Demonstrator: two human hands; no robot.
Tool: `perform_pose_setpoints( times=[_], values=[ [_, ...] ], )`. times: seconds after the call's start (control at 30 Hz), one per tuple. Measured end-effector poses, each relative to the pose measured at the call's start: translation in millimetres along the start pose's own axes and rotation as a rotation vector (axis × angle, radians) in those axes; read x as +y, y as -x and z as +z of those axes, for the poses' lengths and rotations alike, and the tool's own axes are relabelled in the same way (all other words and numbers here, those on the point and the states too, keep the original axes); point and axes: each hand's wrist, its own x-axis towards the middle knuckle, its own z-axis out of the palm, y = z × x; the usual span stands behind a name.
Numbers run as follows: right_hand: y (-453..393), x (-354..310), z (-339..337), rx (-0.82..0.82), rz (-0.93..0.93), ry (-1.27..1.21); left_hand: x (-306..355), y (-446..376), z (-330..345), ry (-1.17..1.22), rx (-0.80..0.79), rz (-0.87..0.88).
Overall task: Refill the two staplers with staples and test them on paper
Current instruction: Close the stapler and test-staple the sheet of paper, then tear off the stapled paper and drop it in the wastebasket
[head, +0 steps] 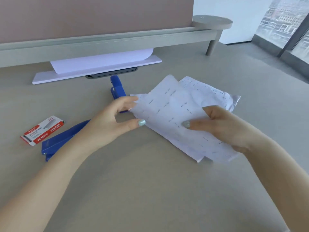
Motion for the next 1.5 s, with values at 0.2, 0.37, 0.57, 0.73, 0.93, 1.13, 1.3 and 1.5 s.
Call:
perform_pose_setpoints(
  times=[0.2,0.37,0.57,0.73,0.93,1.13,1.3,1.5],
  values=[
    [-3.6,-11.3,-38.5,-0.077,-0.056,-0.338,14.9,-37.7,6.5,0.144,0.1,0.018],
    [0.6,-12.1,-56.4,-0.043,-0.141,-0.47,50.4,-49.5,-10.9,0.091,0.104,0.142],
    [13.2,-14.8,-66.3,-0.044,-0.197,-0.464,71.5,-44.2,-17.3,0.062,0.038,0.228],
    [25.7,0.5,-67.0,-0.011,-0.27,-0.716,74.9,-38.4,-4.0,0.12,0.091,0.206],
    [47.8,44.9,-52.4,-0.102,-0.244,-1.398,79.7,-32.2,4.8,0.116,0.252,0.274],
    [52.4,38.0,-14.0,0.16,-0.279,-1.02,99.9,-19.8,14.3,0.104,0.425,0.366],
    [42.5,31.2,-20.5,0.343,-0.286,-0.924,100.9,-16.5,4.1,0.122,0.233,0.319],
    [30.5,25.2,-31.3,0.46,-0.332,-0.907,97.4,-27.1,6.1,0.112,0.288,0.264]
  ],
)
